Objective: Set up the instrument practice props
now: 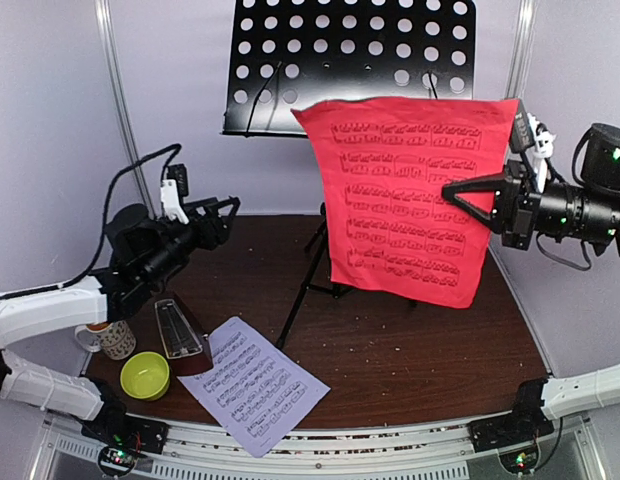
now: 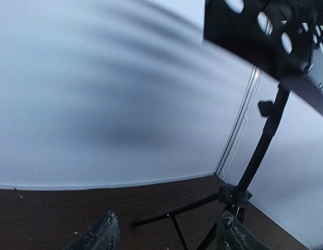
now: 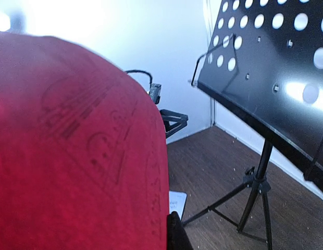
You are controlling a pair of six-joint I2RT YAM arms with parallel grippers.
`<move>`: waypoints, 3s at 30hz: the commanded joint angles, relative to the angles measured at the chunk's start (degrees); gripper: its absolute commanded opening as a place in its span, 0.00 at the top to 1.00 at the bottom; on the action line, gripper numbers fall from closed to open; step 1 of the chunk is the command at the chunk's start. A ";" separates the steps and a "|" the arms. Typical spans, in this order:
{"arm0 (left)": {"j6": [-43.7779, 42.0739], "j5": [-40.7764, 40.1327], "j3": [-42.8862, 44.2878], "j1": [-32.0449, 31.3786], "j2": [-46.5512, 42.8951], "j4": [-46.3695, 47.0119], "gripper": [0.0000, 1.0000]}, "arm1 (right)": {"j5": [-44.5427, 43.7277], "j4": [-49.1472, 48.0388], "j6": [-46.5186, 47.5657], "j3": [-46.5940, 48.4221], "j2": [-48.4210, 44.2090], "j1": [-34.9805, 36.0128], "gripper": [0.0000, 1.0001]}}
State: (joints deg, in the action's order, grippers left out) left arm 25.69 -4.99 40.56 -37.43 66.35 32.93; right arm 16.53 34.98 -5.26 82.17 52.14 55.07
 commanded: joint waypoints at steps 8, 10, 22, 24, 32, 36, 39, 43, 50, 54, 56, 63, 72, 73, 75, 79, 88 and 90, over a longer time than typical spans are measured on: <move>-20.35 1.19 21.46 0.25 -11.93 -30.02 0.36 | -10.42 -10.71 -13.29 20.34 11.55 0.79 1.00; -21.51 3.84 26.91 0.04 -10.36 -33.82 0.37 | -12.36 -10.09 -13.48 24.13 14.40 0.79 1.00; -29.90 4.71 48.81 -8.27 3.02 -43.11 0.34 | -20.09 -6.63 -11.44 41.52 27.43 -0.63 1.00; -31.19 4.03 51.81 -9.30 5.31 -43.89 0.34 | -20.55 -6.62 -11.66 42.18 28.51 -1.58 1.00; -31.35 1.38 60.37 -10.49 12.42 -45.30 0.32 | -21.62 -6.08 -11.06 42.88 30.85 -3.89 1.00; -31.52 -1.83 65.51 -10.58 16.09 -47.54 0.34 | -23.02 -5.66 -9.44 43.61 31.56 -4.35 1.00; -31.78 -4.00 68.54 -10.56 18.58 -49.31 0.35 | -23.84 -4.87 -8.65 44.86 32.25 -4.69 1.00; -32.66 -6.07 71.14 -10.60 20.84 -50.81 0.37 | -24.65 -4.96 -7.60 45.37 32.67 -4.88 1.00; -33.96 -7.22 72.90 -10.69 22.76 -52.12 0.40 | -26.50 -5.00 -5.33 45.93 33.82 -4.96 1.00; -34.52 -9.19 73.23 -10.82 23.27 -52.06 0.48 | -26.95 -4.65 -4.60 46.09 34.18 -4.97 1.00; -34.65 -9.67 73.18 -10.95 23.34 -51.32 0.55 | -26.99 -4.87 -4.42 45.90 34.30 -4.97 1.00; -35.74 -12.32 70.88 -11.50 22.75 -46.73 0.70 | -26.99 -4.71 -3.91 45.55 34.43 -4.93 1.00; -35.30 -13.74 63.28 -12.05 20.22 -36.52 0.80 | -28.13 -4.82 -2.85 45.20 34.87 -4.95 1.00; -35.61 -14.17 62.18 -12.10 19.88 -34.98 0.83 | -28.09 -4.83 -2.79 45.19 34.94 -4.95 1.00; -35.94 -14.76 60.54 -12.14 19.49 -32.62 0.88 | -28.14 -4.84 -2.59 45.19 35.23 -4.95 1.00; -36.27 -14.43 58.16 -12.21 18.96 -28.73 0.94 | -28.31 -5.01 -2.25 45.40 35.65 -4.93 1.00; -36.99 -11.75 50.59 -12.14 16.08 -17.40 1.00 | -28.48 -5.35 -1.36 45.79 36.75 -4.96 1.00; -36.47 -11.42 47.67 -12.18 15.06 -13.00 1.00 | -28.56 -5.45 -1.10 45.80 36.91 -4.97 1.00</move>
State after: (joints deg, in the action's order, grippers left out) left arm -10.02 -17.63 92.23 -49.60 85.01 7.70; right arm -10.90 30.26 -7.40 127.13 88.55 50.37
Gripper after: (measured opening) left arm 0.015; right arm 0.011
